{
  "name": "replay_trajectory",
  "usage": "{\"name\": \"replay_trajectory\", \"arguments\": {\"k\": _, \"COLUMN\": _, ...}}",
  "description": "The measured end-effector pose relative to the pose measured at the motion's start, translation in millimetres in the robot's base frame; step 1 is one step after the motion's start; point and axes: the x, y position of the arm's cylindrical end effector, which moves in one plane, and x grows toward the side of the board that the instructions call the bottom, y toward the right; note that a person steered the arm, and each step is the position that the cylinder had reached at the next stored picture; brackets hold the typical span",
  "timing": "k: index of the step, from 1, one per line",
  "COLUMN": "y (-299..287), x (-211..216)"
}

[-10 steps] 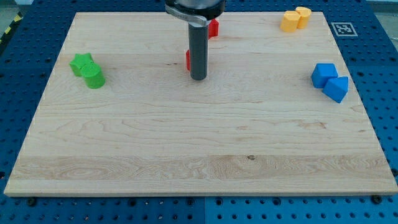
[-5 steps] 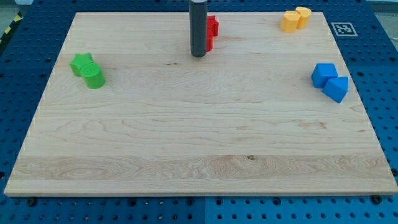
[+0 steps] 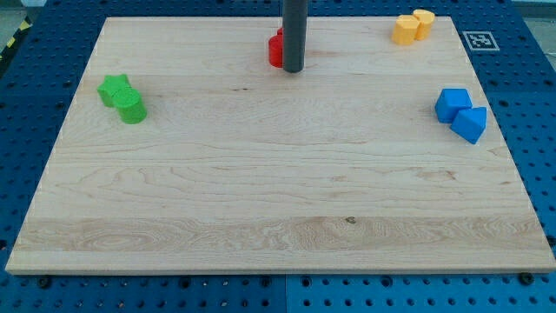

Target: Move the red blocks to the top center

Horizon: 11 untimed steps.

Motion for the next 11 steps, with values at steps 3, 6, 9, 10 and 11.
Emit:
{"name": "replay_trajectory", "arguments": {"k": 3, "y": -9.8, "x": -19.7}}
{"name": "replay_trajectory", "arguments": {"k": 6, "y": -11.7, "x": 16.6}}
{"name": "replay_trajectory", "arguments": {"k": 9, "y": -11.8, "x": 16.6}}
{"name": "replay_trajectory", "arguments": {"k": 10, "y": -11.8, "x": 16.6}}
{"name": "replay_trajectory", "arguments": {"k": 11, "y": -11.8, "x": 16.6}}
